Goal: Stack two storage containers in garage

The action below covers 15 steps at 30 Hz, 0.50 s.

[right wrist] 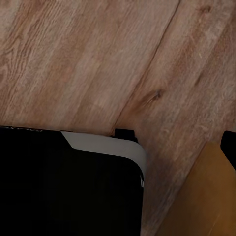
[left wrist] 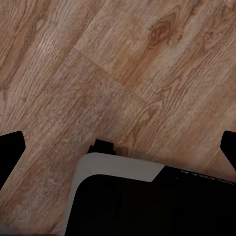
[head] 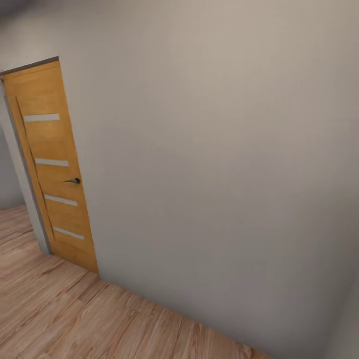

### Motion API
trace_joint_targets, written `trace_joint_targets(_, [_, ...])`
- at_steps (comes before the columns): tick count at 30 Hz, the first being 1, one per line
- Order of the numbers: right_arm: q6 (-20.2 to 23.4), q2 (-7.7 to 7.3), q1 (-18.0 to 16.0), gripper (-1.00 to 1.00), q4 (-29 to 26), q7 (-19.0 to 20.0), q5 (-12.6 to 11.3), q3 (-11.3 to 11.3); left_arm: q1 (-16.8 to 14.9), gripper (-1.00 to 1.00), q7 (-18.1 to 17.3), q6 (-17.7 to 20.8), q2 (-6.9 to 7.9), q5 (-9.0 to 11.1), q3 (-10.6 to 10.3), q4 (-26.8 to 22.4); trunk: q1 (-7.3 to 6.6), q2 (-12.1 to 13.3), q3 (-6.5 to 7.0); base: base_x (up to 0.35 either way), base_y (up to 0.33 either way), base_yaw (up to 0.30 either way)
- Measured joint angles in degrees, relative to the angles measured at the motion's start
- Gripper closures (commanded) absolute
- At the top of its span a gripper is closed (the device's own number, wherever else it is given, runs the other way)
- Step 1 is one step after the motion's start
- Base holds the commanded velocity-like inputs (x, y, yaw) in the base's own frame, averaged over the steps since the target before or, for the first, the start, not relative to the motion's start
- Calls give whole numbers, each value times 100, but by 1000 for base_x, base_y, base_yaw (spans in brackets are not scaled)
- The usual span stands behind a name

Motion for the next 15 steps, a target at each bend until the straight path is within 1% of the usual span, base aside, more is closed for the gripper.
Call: trace_joint_targets(15, [-31,-14,0,-100,0,0,-59,-58,-1,-100,2,-1,0,2,0,1,0,0,0,1,0,278])
